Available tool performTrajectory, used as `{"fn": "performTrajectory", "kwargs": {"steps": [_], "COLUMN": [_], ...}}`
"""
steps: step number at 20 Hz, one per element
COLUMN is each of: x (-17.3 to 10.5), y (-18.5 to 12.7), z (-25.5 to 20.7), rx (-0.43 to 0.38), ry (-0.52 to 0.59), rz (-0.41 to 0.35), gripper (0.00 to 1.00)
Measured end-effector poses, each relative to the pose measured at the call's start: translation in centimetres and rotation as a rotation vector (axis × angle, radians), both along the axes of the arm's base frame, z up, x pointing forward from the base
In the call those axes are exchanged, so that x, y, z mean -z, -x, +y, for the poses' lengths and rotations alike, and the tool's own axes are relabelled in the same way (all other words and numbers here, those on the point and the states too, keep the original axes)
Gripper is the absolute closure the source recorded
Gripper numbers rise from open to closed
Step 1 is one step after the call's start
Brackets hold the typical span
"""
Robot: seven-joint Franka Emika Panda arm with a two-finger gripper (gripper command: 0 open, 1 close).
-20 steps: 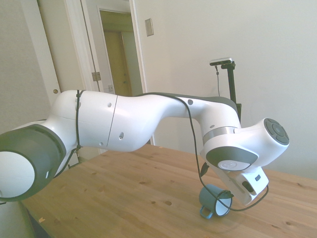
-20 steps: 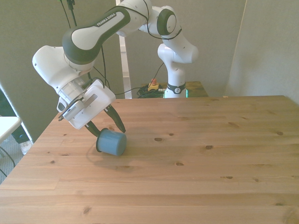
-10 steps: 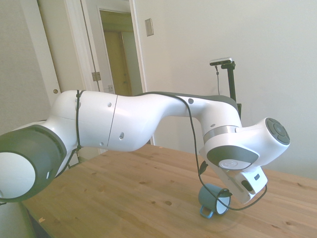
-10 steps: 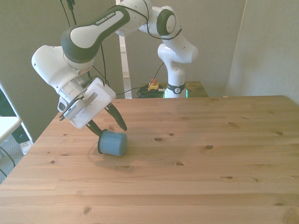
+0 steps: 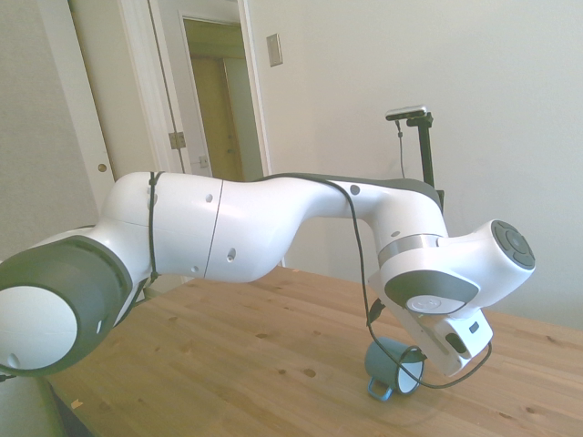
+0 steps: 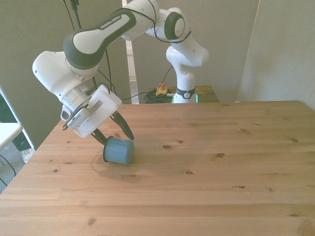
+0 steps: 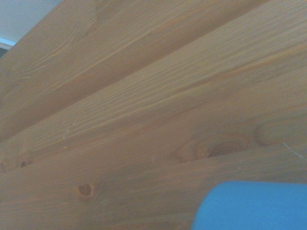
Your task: Flip the mug upright
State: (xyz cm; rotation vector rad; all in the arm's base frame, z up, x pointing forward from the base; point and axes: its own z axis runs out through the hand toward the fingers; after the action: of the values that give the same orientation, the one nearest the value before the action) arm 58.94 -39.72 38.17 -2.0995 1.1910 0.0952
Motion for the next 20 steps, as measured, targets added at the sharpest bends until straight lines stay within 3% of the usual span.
{"fn": "performTrajectory", "kwargs": {"steps": [13, 20], "x": [0.4, -1.4], "y": [-0.1, -0.2], "z": [-0.1, 0.0], "rx": [-0.001, -0.005], "ry": [-0.003, 0.008], "rz": [0.006, -0.007], "gripper": [1.00, 1.00]}}
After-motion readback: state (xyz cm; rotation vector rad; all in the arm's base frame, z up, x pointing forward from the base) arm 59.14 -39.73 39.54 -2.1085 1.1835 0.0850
